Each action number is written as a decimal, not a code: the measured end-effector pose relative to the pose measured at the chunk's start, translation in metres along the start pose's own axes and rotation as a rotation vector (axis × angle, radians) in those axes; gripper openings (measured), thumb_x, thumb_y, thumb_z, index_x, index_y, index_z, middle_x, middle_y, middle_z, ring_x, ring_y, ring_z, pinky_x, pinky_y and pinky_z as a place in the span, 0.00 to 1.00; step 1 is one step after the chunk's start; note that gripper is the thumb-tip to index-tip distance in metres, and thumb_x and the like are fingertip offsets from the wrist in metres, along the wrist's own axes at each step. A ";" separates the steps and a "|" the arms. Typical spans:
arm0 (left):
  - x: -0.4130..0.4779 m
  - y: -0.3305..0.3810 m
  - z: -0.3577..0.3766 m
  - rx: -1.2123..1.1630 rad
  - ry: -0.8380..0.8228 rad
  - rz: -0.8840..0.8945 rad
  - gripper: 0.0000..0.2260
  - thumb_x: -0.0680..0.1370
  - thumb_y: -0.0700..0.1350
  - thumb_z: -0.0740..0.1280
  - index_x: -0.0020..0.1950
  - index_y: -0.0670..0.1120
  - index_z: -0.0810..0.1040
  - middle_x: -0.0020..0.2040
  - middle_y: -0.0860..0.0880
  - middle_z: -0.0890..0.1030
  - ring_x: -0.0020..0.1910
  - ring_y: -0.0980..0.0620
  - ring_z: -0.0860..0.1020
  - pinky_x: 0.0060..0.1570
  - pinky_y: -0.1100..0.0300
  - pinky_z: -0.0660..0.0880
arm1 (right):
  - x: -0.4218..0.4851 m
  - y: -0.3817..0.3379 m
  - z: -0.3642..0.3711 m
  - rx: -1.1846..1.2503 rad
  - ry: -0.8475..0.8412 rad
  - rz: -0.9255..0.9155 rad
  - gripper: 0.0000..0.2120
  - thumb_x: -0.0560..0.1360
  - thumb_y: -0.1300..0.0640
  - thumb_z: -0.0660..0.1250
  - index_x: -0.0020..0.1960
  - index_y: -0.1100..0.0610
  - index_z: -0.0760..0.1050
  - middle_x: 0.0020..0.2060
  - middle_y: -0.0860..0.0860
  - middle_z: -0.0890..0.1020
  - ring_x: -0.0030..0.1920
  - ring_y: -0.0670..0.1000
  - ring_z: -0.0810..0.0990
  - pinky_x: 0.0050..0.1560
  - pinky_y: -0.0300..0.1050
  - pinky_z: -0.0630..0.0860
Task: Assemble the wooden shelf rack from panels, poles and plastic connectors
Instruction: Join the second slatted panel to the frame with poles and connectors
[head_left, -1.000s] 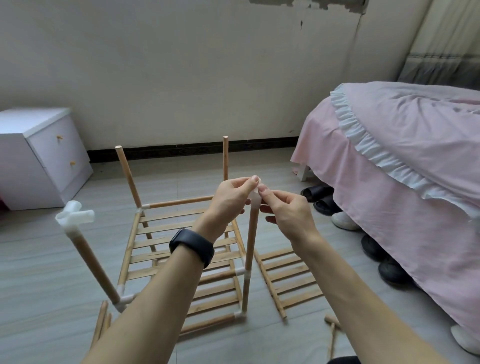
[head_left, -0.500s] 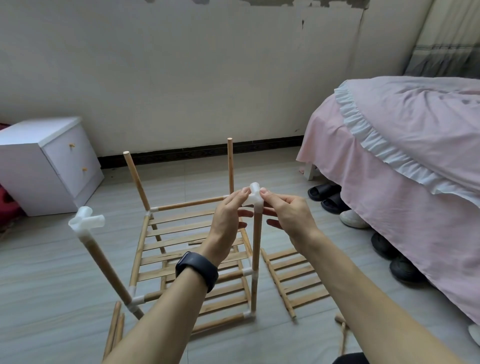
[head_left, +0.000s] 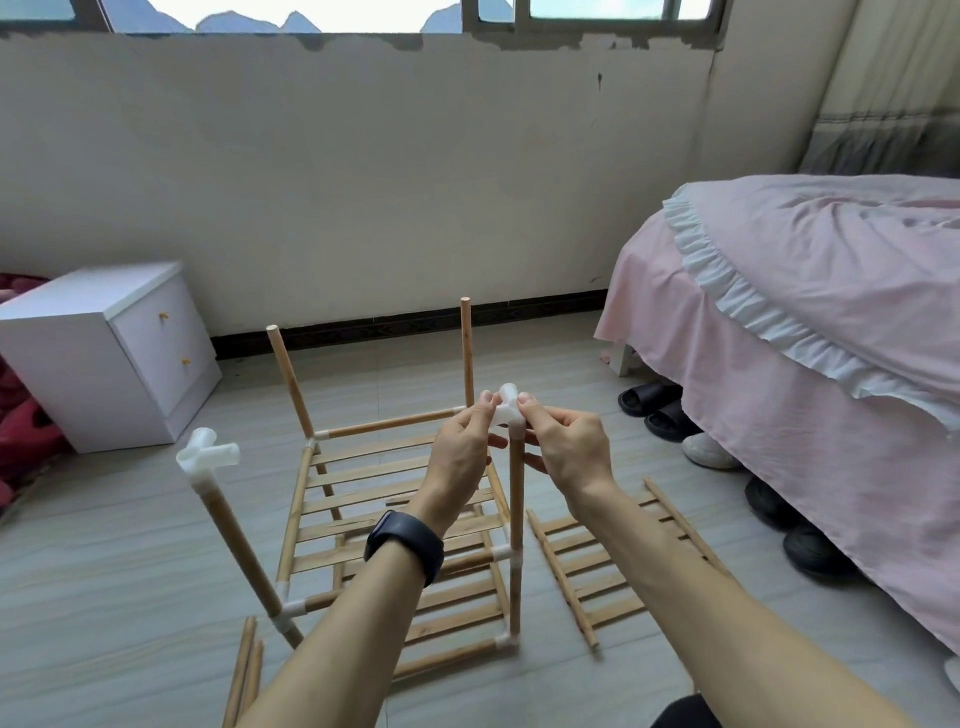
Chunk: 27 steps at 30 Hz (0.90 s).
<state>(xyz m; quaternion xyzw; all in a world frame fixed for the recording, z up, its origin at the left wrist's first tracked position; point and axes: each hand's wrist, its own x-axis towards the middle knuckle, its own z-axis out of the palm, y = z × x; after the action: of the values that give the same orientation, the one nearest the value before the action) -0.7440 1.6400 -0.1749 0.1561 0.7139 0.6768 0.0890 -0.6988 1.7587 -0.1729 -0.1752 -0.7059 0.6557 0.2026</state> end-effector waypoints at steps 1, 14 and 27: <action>0.000 0.000 0.000 0.019 -0.002 0.009 0.16 0.85 0.58 0.55 0.54 0.55 0.81 0.51 0.44 0.83 0.50 0.48 0.81 0.45 0.59 0.72 | -0.002 -0.001 0.001 -0.007 0.012 -0.002 0.15 0.79 0.44 0.70 0.44 0.54 0.87 0.40 0.51 0.88 0.45 0.53 0.87 0.52 0.56 0.84; -0.034 -0.010 -0.063 0.418 -0.231 -0.025 0.08 0.84 0.57 0.58 0.60 0.60 0.74 0.55 0.52 0.81 0.50 0.56 0.81 0.44 0.64 0.76 | -0.026 -0.008 0.002 -0.273 0.272 -0.263 0.12 0.83 0.48 0.62 0.61 0.53 0.74 0.56 0.50 0.75 0.54 0.48 0.76 0.53 0.41 0.77; -0.204 -0.187 -0.306 0.553 0.138 -0.684 0.12 0.83 0.50 0.61 0.56 0.44 0.80 0.47 0.48 0.82 0.39 0.51 0.78 0.33 0.64 0.71 | -0.081 0.070 0.160 -1.122 -0.721 -0.348 0.32 0.77 0.34 0.63 0.74 0.51 0.67 0.71 0.52 0.72 0.71 0.54 0.68 0.71 0.54 0.67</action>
<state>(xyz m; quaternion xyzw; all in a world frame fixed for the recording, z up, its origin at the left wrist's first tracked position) -0.6756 1.2759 -0.3575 -0.1165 0.8830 0.4008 0.2148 -0.7127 1.5859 -0.2569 0.0915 -0.9798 0.1661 -0.0639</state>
